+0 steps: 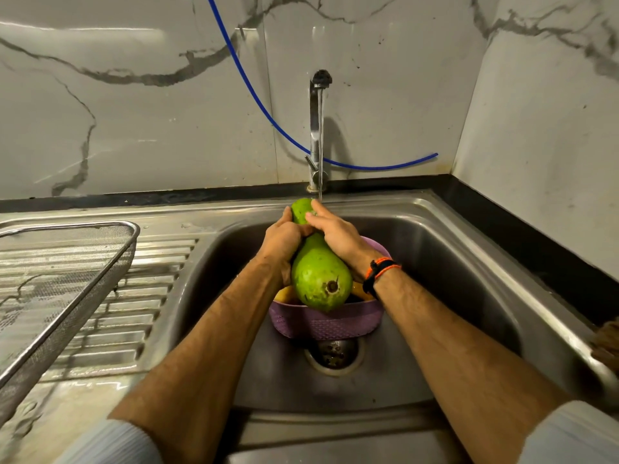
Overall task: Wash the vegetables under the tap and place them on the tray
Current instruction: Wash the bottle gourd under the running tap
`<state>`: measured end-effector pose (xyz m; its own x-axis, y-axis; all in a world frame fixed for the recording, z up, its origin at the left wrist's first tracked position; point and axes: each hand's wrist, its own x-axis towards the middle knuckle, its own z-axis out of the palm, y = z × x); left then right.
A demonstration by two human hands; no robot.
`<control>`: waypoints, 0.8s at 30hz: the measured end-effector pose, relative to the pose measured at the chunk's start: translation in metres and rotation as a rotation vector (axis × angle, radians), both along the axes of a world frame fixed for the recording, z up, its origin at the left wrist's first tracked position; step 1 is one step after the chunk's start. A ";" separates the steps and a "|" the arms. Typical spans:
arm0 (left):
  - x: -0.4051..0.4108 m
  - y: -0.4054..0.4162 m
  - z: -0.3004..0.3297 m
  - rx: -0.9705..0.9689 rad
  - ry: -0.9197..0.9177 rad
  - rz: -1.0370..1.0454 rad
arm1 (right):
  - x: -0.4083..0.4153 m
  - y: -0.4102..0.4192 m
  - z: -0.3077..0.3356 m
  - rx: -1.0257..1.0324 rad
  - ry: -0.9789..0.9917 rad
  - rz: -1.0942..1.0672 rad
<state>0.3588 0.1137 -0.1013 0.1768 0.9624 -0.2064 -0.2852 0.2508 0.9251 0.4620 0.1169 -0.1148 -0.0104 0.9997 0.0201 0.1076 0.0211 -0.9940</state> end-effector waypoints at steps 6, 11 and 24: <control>0.003 -0.007 -0.003 -0.014 0.041 -0.074 | 0.004 0.000 0.003 -0.020 -0.001 -0.064; 0.006 -0.004 -0.005 -0.002 0.009 -0.042 | 0.004 -0.007 0.005 -0.047 0.037 -0.026; -0.002 0.003 -0.021 -0.077 -0.021 0.048 | 0.019 -0.012 0.014 -0.015 0.264 -0.123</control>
<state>0.3569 0.1162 -0.1223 0.1354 0.9513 -0.2768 -0.3180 0.3063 0.8973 0.4808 0.1044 -0.1009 0.1147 0.9934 -0.0091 -0.1541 0.0087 -0.9880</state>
